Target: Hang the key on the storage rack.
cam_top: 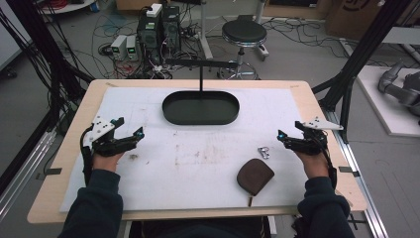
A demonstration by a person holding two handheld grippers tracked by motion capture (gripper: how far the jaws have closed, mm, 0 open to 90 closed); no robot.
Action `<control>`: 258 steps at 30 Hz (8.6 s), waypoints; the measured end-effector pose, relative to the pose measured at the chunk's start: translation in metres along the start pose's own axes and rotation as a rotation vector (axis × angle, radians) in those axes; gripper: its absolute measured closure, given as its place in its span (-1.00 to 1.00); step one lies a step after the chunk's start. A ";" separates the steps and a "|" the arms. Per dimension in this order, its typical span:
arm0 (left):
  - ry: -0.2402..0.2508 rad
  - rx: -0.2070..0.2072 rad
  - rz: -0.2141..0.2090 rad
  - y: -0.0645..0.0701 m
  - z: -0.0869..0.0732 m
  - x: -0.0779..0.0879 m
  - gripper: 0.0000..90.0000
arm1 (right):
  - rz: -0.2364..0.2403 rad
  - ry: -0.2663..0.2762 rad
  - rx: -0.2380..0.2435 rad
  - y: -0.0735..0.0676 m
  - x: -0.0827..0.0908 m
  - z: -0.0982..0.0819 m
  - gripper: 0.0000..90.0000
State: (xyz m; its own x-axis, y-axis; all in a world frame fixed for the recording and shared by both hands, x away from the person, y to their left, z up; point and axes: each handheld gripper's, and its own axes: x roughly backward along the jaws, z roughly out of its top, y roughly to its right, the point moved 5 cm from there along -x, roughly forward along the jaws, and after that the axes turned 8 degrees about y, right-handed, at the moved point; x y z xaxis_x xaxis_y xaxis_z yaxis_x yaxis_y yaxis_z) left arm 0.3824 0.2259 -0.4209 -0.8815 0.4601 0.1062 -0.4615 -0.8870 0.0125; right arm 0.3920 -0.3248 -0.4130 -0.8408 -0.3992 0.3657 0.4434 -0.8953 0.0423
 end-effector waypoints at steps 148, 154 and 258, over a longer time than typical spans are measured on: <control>-0.056 0.015 0.007 -0.013 -0.015 0.009 -0.49 | 0.350 0.061 0.250 -0.053 -0.160 0.151 1.00; -0.057 0.013 0.004 -0.012 -0.016 0.008 -0.49 | 0.379 0.091 0.221 -0.054 -0.166 0.151 1.00; -0.041 0.064 -0.004 -0.016 -0.014 0.010 -0.56 | 0.192 0.075 0.127 -0.033 -0.152 0.159 -0.05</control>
State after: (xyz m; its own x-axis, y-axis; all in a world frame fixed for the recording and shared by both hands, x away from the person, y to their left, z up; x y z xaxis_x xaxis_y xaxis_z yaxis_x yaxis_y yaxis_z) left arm 0.3796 0.2447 -0.4343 -0.8743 0.4627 0.1468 -0.4564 -0.8865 0.0762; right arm 0.5541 -0.2030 -0.3218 -0.7561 -0.5772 0.3086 0.6287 -0.7715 0.0975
